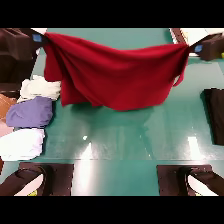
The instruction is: Fold the shirts.
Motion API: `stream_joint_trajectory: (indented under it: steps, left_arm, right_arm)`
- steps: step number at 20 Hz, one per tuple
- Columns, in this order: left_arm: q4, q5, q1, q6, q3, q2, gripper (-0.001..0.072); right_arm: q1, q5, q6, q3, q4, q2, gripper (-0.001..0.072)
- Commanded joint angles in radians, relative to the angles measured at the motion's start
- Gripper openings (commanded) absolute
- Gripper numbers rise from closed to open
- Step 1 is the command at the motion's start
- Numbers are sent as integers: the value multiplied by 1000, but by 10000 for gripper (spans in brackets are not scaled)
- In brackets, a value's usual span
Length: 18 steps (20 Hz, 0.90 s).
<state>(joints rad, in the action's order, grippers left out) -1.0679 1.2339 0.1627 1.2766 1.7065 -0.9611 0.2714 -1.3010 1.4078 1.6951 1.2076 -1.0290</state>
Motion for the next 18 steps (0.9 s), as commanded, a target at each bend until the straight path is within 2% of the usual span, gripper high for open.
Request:
stream_joint_trajectory:
  steps: [1,5,10,14,18]
  left_arm:
    - [8,92,1,25,218,0,31]
    - [74,78,1,43,441,8,31]
    - [96,24,1,30,429,30,30]
    - [10,5,1,22,185,-4,31]
    - [-28,-3,1,23,-74,-185,31]
  right_arm:
    - [2,-73,2,152,18,61,12]
    - [2,-143,63,319,133,109,12]
    - [2,-222,89,466,208,17,12]
    - [1,-208,95,408,208,-144,12]
    - [-42,-199,90,208,171,-344,12]
